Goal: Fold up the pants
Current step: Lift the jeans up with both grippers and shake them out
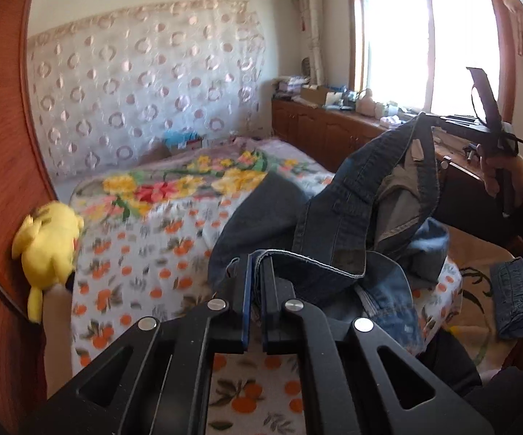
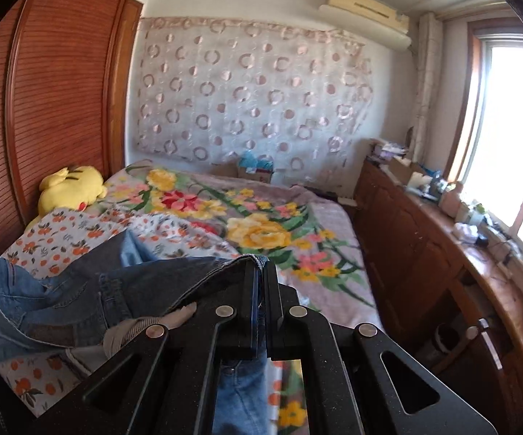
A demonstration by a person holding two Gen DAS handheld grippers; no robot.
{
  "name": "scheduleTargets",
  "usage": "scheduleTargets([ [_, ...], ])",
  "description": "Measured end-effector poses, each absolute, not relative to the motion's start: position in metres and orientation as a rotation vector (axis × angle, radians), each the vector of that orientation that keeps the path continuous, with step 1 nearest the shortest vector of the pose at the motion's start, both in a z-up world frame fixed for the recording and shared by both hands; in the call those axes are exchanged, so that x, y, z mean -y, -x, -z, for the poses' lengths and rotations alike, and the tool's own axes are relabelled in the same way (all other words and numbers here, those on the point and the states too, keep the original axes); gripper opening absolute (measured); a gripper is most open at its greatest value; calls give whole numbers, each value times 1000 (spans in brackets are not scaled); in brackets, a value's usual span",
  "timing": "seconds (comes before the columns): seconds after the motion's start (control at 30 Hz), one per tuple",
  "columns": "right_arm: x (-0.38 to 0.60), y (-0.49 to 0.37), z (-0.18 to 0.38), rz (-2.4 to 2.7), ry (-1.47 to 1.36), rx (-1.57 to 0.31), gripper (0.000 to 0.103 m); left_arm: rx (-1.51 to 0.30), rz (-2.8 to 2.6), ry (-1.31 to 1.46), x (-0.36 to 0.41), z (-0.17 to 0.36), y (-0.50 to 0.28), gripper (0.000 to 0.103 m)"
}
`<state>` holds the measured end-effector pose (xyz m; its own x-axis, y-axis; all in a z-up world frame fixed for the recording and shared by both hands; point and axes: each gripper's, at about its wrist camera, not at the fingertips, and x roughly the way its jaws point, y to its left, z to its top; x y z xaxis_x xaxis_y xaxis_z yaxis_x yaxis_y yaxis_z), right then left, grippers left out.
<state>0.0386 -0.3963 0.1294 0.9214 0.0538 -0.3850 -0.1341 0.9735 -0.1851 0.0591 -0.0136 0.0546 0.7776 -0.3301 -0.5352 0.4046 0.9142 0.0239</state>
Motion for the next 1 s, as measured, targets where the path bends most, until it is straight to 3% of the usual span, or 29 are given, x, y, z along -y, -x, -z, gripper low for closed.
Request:
scheduleTargets([
  [0.33, 448, 29, -244, 152, 258, -176, 2, -278, 556, -268, 125, -212, -33, 4],
  [0.63, 488, 70, -333, 381, 292, -48, 2, -157, 732, -232, 185, -311, 6, 4],
  [0.73, 456, 50, -340, 402, 318, -30, 2, -160, 754, -202, 178, -320, 8, 4],
  [0.87, 366, -6, -277, 356, 349, -19, 2, -152, 737, -145, 148, -317, 11, 4],
  [1.0, 311, -29, -248, 204, 370, -15, 2, -202, 683, -142, 117, -290, -3, 1],
])
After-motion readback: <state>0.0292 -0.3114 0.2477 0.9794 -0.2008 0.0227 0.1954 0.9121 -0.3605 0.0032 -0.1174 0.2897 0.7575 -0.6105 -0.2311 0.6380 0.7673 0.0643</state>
